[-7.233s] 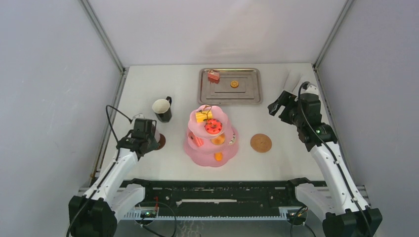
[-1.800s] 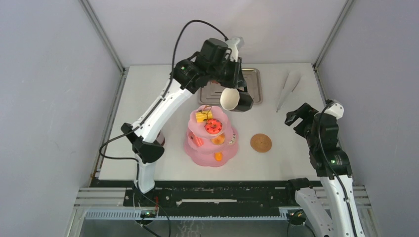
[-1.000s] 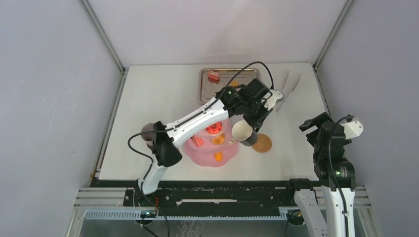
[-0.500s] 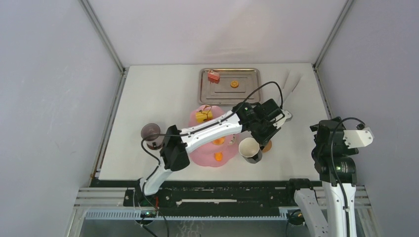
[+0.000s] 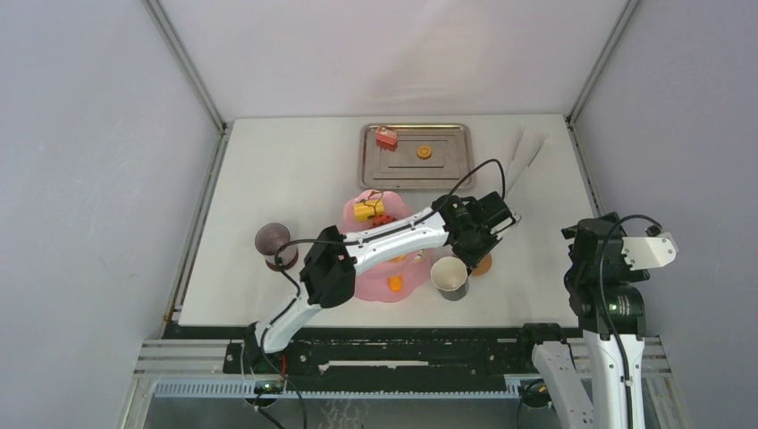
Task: Serve the afternoon tea
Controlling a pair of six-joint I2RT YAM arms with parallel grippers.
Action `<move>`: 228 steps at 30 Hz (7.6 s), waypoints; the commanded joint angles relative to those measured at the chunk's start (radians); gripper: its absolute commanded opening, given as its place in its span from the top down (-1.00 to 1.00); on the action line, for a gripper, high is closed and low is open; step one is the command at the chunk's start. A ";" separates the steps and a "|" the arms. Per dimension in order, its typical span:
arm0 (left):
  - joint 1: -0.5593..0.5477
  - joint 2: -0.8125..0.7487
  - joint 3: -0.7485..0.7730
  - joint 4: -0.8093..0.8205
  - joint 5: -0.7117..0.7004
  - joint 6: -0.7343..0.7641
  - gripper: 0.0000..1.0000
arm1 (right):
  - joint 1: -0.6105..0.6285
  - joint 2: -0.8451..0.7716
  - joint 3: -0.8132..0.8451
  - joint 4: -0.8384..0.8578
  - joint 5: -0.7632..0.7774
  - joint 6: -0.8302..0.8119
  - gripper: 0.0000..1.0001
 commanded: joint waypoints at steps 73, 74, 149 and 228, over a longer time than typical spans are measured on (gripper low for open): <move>0.514 -1.144 -0.632 0.174 -0.130 -0.038 -0.60 | 0.385 0.780 -0.028 0.058 -0.702 0.329 -0.15; 0.515 -1.142 -0.636 0.175 -0.131 -0.040 -0.60 | 0.385 0.780 -0.028 0.051 -0.699 0.332 -0.10; 0.562 -1.197 -0.762 0.148 -0.102 -0.040 -0.55 | 0.150 0.680 -0.105 0.037 -0.663 0.984 1.00; 0.910 -1.413 -0.764 0.175 -0.728 -0.207 -0.99 | 0.045 0.311 0.648 0.243 -0.397 -0.515 -0.41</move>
